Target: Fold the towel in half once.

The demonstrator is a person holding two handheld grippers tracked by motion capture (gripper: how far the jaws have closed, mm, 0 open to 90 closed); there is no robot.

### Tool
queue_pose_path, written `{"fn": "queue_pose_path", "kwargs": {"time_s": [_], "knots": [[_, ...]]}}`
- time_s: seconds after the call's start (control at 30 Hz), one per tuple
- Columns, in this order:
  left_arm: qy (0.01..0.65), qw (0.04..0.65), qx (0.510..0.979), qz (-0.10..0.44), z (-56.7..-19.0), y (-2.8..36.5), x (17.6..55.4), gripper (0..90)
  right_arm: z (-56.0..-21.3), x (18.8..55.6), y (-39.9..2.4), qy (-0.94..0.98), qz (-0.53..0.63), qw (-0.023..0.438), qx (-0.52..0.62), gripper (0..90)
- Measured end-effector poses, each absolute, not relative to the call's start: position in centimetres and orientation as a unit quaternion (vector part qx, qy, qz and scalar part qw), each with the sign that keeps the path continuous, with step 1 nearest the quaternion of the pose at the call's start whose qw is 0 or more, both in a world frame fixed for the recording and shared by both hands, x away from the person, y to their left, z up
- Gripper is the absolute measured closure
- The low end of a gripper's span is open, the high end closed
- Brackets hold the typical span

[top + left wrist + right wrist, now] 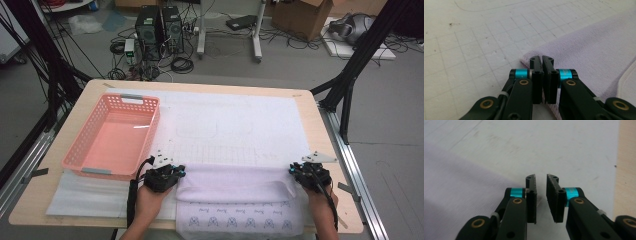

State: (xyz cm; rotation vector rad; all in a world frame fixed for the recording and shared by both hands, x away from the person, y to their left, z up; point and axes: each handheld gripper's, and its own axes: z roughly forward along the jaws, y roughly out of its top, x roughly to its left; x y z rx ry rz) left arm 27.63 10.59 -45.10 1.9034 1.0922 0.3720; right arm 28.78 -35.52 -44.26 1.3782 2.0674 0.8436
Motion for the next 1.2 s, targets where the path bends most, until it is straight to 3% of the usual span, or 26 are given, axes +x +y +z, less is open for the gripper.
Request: {"fn": "queue_pose_path", "kwargs": {"time_s": [0.07, 0.1, 0.17, 0.2, 0.3, 0.4, 0.57, 0.7, 0.8, 0.97, 1.2], "knots": [[0.440, 0.451, 0.763, 0.147, -45.1, 10.8, 27.6, 84.6, -44.2, 29.0, -35.9, 0.742, 0.307, 0.279, 0.527, 77.7], [0.441, 0.459, 0.758, 0.144, -45.0, 11.0, 27.6, 79.0, -44.1, 29.0, -36.4, 0.729, 0.335, 0.260, 0.537, 73.5], [0.445, 0.475, 0.747, 0.131, -45.0, 11.5, 27.8, 56.3, -43.7, 28.3, -36.9, 0.714, 0.378, 0.232, 0.542, 69.3], [0.447, 0.480, 0.745, 0.123, -45.0, 11.7, 27.9, 51.6, -43.5, 27.8, -37.0, 0.715, 0.392, 0.217, 0.536, 64.9], [0.452, 0.476, 0.749, 0.091, -45.4, 11.7, 28.3, 43.4, -43.4, 26.7, -37.0, 0.725, 0.404, 0.167, 0.531, 51.0], [0.440, 0.466, 0.763, 0.082, -45.4, 11.2, 28.3, 41.0, -43.8, 25.5, -36.4, 0.754, 0.380, 0.161, 0.511, 47.3], [0.410, 0.450, 0.787, 0.101, -45.3, 10.2, 27.8, 44.2, -44.3, 24.7, -35.4, 0.778, 0.343, 0.177, 0.496, 52.1], [0.418, 0.430, 0.789, 0.133, -45.3, 9.8, 27.5, 64.1, -44.2, 24.6, -34.8, 0.793, 0.341, 0.169, 0.475, 74.4], [0.431, 0.439, 0.781, 0.112, -45.3, 10.1, 27.5, 83.1, -44.3, 24.7, -35.0, 0.788, 0.355, 0.146, 0.481, 82.1], [0.433, 0.435, 0.778, 0.132, -45.1, 9.6, 27.1, 85.2, -44.6, 24.8, -35.7, 0.780, 0.380, 0.125, 0.482, 84.0], [0.429, 0.470, 0.758, 0.145, -42.4, 10.2, 28.8, 85.4, -43.2, 25.4, -36.4, 0.761, 0.429, 0.144, 0.464, 84.7]]}}
